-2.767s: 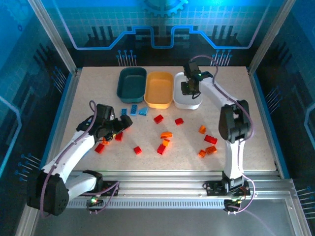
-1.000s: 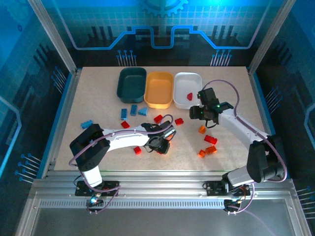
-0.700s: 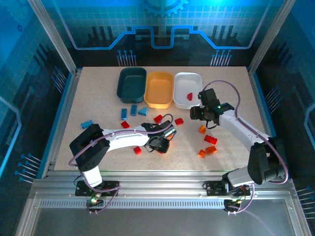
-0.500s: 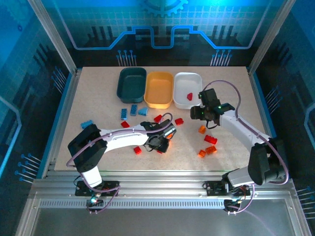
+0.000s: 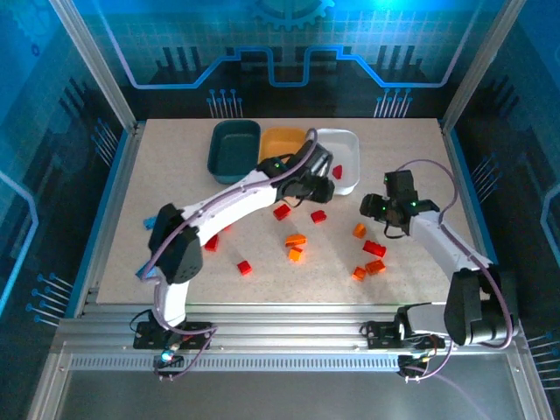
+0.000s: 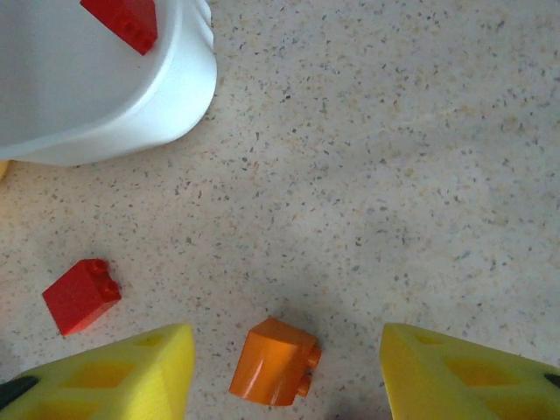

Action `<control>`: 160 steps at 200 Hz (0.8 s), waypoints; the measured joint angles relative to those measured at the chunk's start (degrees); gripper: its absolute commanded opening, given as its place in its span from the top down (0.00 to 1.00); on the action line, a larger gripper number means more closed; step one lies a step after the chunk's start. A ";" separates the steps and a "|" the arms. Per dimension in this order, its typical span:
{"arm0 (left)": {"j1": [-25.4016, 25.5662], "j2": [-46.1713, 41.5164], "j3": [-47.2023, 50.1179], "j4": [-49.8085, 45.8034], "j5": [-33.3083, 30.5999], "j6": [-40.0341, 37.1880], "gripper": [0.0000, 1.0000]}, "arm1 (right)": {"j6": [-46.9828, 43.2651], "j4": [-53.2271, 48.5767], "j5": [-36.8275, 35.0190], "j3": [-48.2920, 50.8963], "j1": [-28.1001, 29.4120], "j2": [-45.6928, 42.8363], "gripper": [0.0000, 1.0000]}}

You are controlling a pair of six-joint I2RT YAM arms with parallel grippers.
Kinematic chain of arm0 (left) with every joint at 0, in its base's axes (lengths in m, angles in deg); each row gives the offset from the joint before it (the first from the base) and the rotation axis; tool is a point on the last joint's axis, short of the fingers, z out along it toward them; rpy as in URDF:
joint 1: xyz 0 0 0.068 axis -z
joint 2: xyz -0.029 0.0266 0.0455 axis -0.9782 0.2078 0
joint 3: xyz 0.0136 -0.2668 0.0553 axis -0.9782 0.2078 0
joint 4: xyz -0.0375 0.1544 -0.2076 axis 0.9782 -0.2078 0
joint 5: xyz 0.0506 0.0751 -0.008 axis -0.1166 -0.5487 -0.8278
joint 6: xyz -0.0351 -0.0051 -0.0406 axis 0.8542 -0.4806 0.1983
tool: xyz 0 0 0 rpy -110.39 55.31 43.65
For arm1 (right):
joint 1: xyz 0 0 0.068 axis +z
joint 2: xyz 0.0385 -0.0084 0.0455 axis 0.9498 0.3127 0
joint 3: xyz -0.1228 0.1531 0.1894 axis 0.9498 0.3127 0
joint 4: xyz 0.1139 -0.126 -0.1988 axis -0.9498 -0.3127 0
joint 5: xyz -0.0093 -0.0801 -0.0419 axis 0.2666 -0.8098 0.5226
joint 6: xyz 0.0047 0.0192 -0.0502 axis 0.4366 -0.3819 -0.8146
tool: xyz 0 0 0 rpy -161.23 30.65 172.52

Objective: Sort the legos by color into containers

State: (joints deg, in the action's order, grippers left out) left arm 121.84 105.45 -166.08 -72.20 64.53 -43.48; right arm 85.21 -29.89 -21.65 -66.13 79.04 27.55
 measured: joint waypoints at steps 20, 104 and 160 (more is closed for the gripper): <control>-0.66 8.46 -8.61 -0.02 -1.90 -1.49 0.78 | 0.94 1.36 1.22 1.25 0.00 -2.34 0.41; -1.57 21.33 -23.02 2.03 -8.96 -2.78 0.68 | 2.51 4.46 5.42 3.17 0.15 -5.49 0.40; -2.71 22.60 -25.16 3.19 -9.40 -2.93 0.24 | 2.67 4.94 6.62 3.17 0.17 -5.49 0.39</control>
State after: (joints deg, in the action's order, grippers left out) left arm 119.13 128.05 -191.23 -69.01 55.13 -46.41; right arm 87.88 -24.95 -15.02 -62.96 79.22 22.06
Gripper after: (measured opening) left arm 0.710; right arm 0.606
